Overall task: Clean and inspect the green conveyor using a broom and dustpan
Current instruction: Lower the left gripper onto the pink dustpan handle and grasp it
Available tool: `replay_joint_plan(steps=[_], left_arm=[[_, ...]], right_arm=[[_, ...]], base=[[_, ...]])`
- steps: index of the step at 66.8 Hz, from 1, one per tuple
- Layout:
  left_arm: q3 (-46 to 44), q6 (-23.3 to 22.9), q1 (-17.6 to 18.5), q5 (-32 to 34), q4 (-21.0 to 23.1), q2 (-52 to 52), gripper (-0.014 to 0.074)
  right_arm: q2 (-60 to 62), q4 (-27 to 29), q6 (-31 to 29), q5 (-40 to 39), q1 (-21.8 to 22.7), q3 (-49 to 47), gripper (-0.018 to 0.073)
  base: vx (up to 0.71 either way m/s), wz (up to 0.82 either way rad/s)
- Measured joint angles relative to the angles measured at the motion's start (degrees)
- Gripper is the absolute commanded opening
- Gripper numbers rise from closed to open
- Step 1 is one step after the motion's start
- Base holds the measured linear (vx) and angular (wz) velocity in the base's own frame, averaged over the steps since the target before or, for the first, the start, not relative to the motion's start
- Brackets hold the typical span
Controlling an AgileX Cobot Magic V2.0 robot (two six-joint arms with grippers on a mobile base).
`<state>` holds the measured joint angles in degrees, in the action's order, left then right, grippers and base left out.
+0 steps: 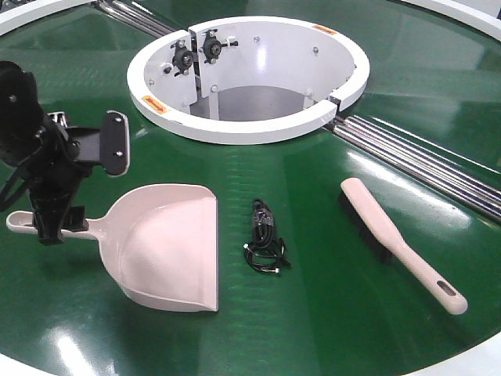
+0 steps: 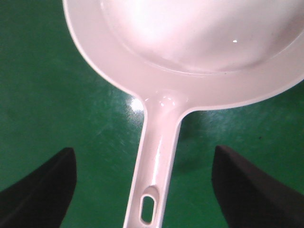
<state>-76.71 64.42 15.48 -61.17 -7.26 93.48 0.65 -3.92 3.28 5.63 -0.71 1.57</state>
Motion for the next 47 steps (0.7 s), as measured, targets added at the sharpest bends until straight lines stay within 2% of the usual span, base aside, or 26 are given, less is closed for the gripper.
replay_joint_plan(steps=[47], left_arm=[[0.0, 0.3, 0.0, 1.3, -2.3, 10.0, 0.0554]], right_arm=[[0.0, 0.0, 0.0, 0.0, 0.0, 0.0, -0.0008]], base=[[0.00, 0.00]])
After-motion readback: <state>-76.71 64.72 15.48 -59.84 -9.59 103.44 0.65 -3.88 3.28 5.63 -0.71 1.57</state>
